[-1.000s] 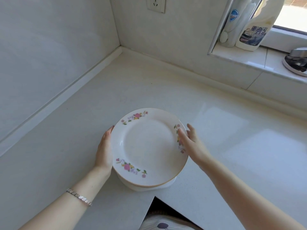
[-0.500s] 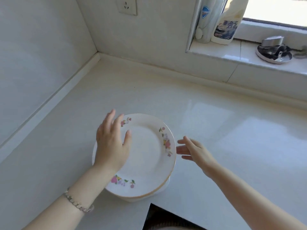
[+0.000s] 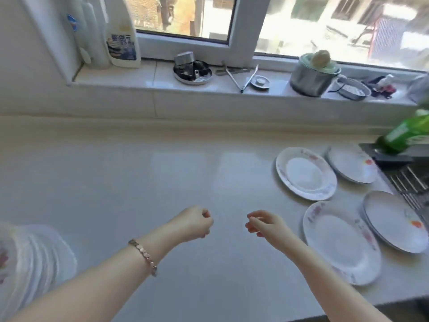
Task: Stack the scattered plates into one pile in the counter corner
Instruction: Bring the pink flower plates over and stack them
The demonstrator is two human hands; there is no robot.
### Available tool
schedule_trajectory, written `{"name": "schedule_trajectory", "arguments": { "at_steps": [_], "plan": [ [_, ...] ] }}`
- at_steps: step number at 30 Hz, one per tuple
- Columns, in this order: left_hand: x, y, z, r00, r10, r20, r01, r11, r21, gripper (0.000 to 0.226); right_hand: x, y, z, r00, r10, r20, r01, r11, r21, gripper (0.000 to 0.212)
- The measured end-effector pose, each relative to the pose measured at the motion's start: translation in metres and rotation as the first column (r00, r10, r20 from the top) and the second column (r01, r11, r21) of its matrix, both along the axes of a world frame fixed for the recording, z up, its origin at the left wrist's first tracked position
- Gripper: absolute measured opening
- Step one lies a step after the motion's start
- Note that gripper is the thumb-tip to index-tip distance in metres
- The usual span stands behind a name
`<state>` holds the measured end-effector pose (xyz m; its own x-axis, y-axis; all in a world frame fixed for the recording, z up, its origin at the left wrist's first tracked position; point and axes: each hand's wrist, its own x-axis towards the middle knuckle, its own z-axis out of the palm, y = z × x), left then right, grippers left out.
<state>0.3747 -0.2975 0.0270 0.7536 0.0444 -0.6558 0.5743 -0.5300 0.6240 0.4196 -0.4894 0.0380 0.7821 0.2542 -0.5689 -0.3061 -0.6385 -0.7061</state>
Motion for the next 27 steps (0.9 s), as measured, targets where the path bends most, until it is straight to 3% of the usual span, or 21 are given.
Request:
{"name": "schedule_trajectory", "arguments": {
  "at_steps": [5,10,13,15,20,22,25,27],
  "plan": [
    [0.064,-0.121,-0.035,0.983,0.091,-0.16,-0.12,0.975,-0.186,0.015,0.047,-0.124,-0.005,0.993,-0.118,0.021,0.119,0.991,-0.056,0.015],
    [0.105,-0.221,-0.06,0.953,0.183,-0.242,-0.248,0.929,-0.275,0.02,0.077,-0.211,-0.014,0.982,-0.19,0.018,0.191,0.975,-0.113,0.013],
    [0.113,-0.263,-0.076,0.93,0.239,-0.278,-0.323,0.892,-0.315,0.009,0.09,-0.242,-0.021,0.966,-0.257,0.018,0.258,0.963,-0.081,0.014],
    [0.115,-0.276,-0.086,0.937,0.255,-0.238,-0.315,0.912,-0.264,0.007,0.096,-0.256,-0.024,0.951,-0.308,0.024,0.309,0.95,-0.046,0.015],
    [0.121,-0.277,-0.082,0.958,0.214,-0.192,-0.246,0.955,-0.164,0.028,0.111,-0.271,-0.033,0.917,-0.399,0.014,0.398,0.916,0.06,0.016],
    [0.123,-0.271,-0.076,0.956,0.232,-0.177,-0.264,0.947,-0.183,0.024,0.123,-0.27,-0.037,0.891,-0.449,0.071,0.44,0.891,0.115,0.018],
    [0.119,-0.253,-0.061,0.936,0.3,-0.184,-0.34,0.907,-0.25,0.023,0.15,-0.264,-0.043,0.781,-0.597,0.182,0.559,0.799,0.221,0.017],
    [0.115,-0.238,-0.048,0.918,0.356,-0.176,-0.393,0.879,-0.272,0.022,0.172,-0.261,-0.055,0.747,-0.638,0.19,0.609,0.77,0.19,0.017]
  ]
}}
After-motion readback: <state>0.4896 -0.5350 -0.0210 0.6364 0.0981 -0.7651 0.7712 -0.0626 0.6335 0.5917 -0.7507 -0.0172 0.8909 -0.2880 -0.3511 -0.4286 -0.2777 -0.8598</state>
